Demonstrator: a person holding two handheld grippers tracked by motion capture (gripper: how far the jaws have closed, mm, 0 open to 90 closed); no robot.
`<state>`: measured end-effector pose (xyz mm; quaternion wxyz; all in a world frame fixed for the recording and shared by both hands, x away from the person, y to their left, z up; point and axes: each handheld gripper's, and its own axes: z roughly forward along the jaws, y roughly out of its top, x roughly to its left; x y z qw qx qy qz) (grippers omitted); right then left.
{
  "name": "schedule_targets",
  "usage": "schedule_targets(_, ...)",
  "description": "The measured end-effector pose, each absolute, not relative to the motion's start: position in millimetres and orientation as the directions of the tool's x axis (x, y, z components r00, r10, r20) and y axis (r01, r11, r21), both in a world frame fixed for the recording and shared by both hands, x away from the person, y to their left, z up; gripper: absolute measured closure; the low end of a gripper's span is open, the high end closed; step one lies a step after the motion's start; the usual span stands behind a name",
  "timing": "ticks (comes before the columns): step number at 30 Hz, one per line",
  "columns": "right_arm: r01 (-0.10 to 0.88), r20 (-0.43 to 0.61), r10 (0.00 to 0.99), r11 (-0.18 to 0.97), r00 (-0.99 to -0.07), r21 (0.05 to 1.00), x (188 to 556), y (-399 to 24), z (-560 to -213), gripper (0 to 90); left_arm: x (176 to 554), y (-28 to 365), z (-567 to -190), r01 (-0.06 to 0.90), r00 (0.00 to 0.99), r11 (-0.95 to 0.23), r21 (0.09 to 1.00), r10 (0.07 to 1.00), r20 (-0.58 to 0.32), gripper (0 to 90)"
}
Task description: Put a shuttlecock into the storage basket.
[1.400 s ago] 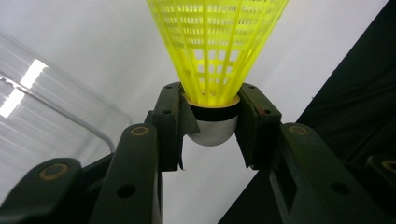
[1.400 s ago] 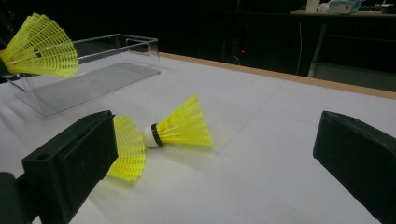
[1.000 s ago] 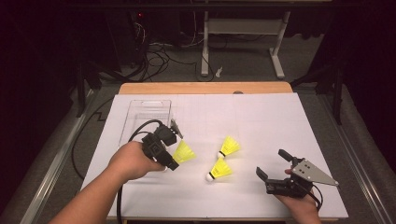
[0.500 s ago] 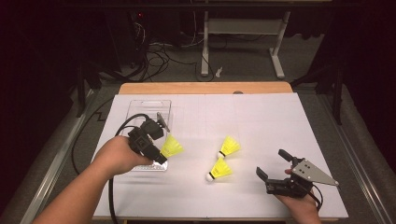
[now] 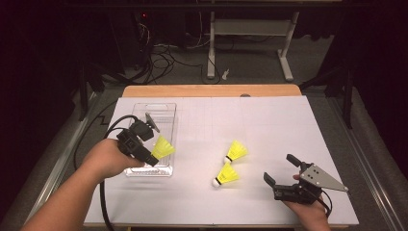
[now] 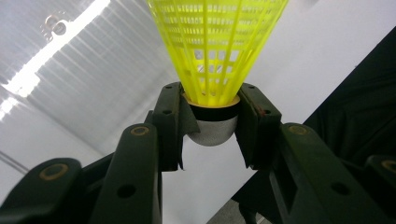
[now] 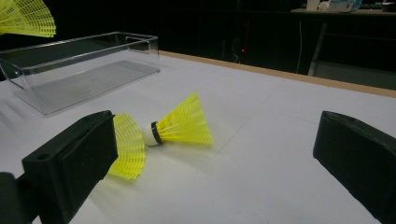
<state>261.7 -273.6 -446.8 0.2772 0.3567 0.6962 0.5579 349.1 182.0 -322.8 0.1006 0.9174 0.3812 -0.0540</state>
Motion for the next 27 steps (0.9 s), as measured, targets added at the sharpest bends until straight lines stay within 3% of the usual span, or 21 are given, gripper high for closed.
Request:
schedule_targets(17,0.189,0.012,0.807,0.123,-0.590,0.974,261.9,-273.5,-447.0,0.5,349.8,230.7,-331.7,0.784,0.621,-0.605,0.140,0.764,-0.173,64.8)
schedule_targets(27,0.188,0.009,0.806,0.127,-0.591,0.974,261.6,-272.5,-447.1,0.5,352.8,237.0,-328.8,0.798,0.602,-0.587,0.134,0.783,-0.153,64.7)
